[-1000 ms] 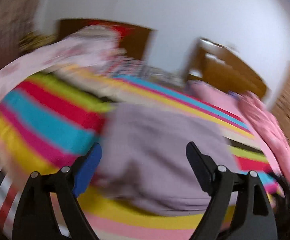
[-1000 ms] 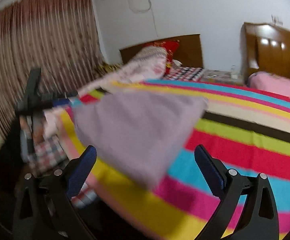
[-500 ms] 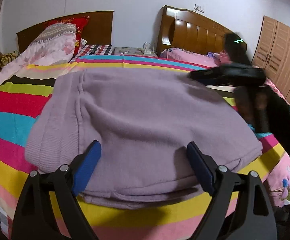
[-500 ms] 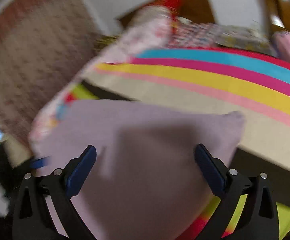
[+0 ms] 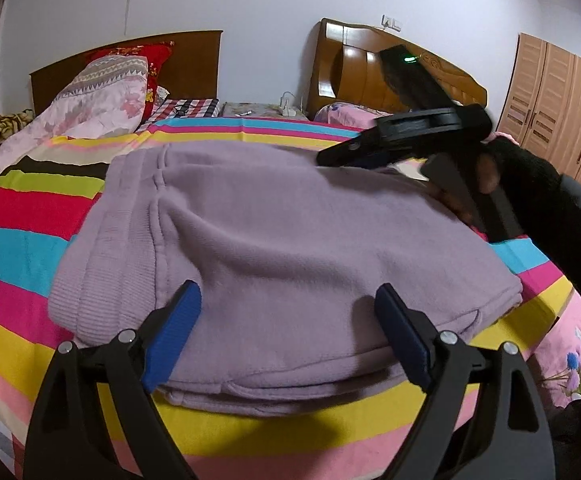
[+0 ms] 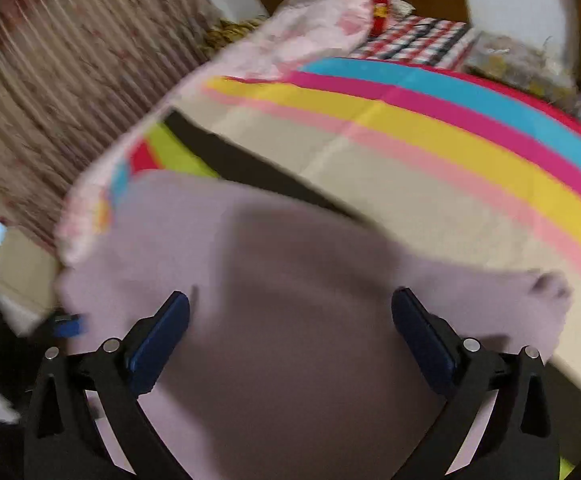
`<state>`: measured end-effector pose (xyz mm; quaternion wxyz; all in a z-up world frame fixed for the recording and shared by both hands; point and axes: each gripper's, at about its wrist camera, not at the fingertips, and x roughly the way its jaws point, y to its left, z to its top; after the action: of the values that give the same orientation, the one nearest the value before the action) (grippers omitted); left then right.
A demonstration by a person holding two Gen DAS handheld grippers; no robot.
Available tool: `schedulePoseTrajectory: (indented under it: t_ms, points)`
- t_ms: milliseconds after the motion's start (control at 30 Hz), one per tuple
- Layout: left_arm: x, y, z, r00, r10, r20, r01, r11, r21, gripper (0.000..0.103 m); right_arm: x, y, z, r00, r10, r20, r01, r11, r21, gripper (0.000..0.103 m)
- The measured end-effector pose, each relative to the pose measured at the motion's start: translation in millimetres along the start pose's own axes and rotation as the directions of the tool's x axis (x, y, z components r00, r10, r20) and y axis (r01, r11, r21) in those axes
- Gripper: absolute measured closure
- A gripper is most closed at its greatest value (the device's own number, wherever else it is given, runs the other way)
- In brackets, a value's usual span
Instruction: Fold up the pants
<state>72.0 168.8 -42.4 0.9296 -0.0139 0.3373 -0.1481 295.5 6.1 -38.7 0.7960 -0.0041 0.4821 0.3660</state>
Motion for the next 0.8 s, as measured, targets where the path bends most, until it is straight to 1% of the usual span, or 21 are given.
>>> schedulePoseTrajectory:
  t_ms: [33,67,100,133,200,233,267,333,367,400,433,467,533,567,600,633,667,700,733,767,800]
  points:
    - [0.5,-0.3,0.0,1.0,0.0,-0.001,0.0,1.0,0.001,0.015,-2.9,-2.8,3.9,1.0,-0.019,0.022,0.018,1.0,0.017,0.006]
    - [0.6,0.1,0.2,1.0,0.0,-0.002,0.0,1.0,0.0,0.015,-16.1,-6.9,8.8,0.989,-0.125,0.077,0.12,0.99,0.073,0.004]
    - [1.0,-0.6,0.4,1.0,0.001,-0.002,-0.001,1.0,-0.001,0.015,-26.6,-6.1,8.7,0.977,-0.184,0.109,0.173,0.98,0.103,0.004]
    - [1.2,-0.8,0.4,1.0,0.003,-0.001,-0.003,1.0,0.001,0.015,-34.6,-3.3,7.0,0.974,-0.187,0.132,0.172,0.979,0.112,0.004]
    - [1.9,-2.1,1.0,1.0,0.011,-0.001,-0.011,1.0,0.006,0.015,-59.9,15.6,-10.9,0.979,-0.086,0.183,0.075,0.995,0.068,0.004]
    - [2.7,-3.2,1.4,1.0,0.014,-0.001,-0.014,1.0,0.008,0.015,-70.5,29.6,-26.0,0.978,-0.072,0.197,0.069,0.997,0.026,0.004]
    - [2.9,-3.4,1.3,1.0,0.015,0.0,-0.015,1.0,0.008,0.015,-78.6,41.0,-40.3,0.973,-0.091,0.21,0.095,0.995,-0.008,0.004]
    - [3.2,-4.0,0.7,1.0,0.018,0.003,-0.018,1.0,0.011,0.014,-97.2,62.1,-74.4,0.952,-0.176,0.252,0.199,0.978,-0.068,0.004]
    - [3.4,-4.1,0.7,1.0,0.019,0.004,-0.019,1.0,0.012,0.014,-104.7,75.0,-100.5,0.93,-0.245,0.274,0.277,0.957,-0.084,0.004]
    - [4.0,-4.7,0.9,1.0,0.022,0.004,-0.022,1.0,0.014,0.014,-108.4,80.7,-117.4,0.92,-0.274,0.278,0.309,0.947,-0.087,0.004]
    - [4.6,-5.8,0.1,1.0,0.025,0.003,-0.025,1.0,0.015,0.013,-107.0,85.6,-132.5,0.913,-0.3,0.276,0.336,0.937,-0.096,0.004]
    - [5.3,-6.6,0.2,1.0,0.027,0.002,-0.027,0.999,0.017,0.012,-101.0,92.1,-155.8,0.906,-0.335,0.259,0.376,0.918,-0.129,0.004]
    - [7.5,-9.0,0.8,0.999,0.035,-0.003,-0.035,0.999,0.022,0.009,-82.7,94.3,-185.0,0.888,-0.401,0.224,0.44,0.882,-0.167,0.004]
    - [9.1,-11.0,1.0,0.999,0.043,-0.007,-0.043,0.999,0.031,0.006,-83.6,87.6,-194.5,0.886,-0.385,0.257,0.43,0.891,-0.147,0.004]
    - [10.8,-13.7,1.3,0.998,0.056,-0.01,-0.056,0.998,0.04,0.005,-86.3,81.8,-197.8,0.89,-0.373,0.262,0.411,0.905,-0.106,0.004]
    - [12.8,-16.3,1.7,0.997,0.071,-0.012,-0.071,0.996,0.047,0.003,-89.7,77.4,-197.3,0.895,-0.372,0.247,0.4,0.914,-0.073,0.004]
    - [13.9,-16.8,1.9,0.997,0.077,-0.013,-0.077,0.996,0.047,0.002,-98.9,76.4,-199.4,0.884,-0.387,0.262,0.41,0.911,-0.04,0.004]
    - [14.4,-16.4,2.1,0.997,0.079,-0.012,-0.079,0.996,0.043,0.002,-106.2,79.1,-201.8,0.863,-0.412,0.293,0.438,0.898,-0.029,0.004]
    - [14.7,-16.4,2.3,0.997,0.081,-0.012,-0.081,0.996,0.041,0.002,-108.5,82.1,-203.3,0.849,-0.425,0.315,0.456,0.89,-0.03,0.004]
    - [15.0,-15.8,2.1,0.997,0.082,-0.011,-0.082,0.996,0.042,0.002,-110.5,84.7,-208.1,0.849,-0.421,0.321,0.457,0.888,-0.043,0.004]
    - [15.2,-15.7,1.9,0.996,0.084,-0.01,-0.083,0.996,0.043,0.002,-111.6,89.6,-215.8,0.856,-0.421,0.299,0.455,0.889,-0.053,0.004]
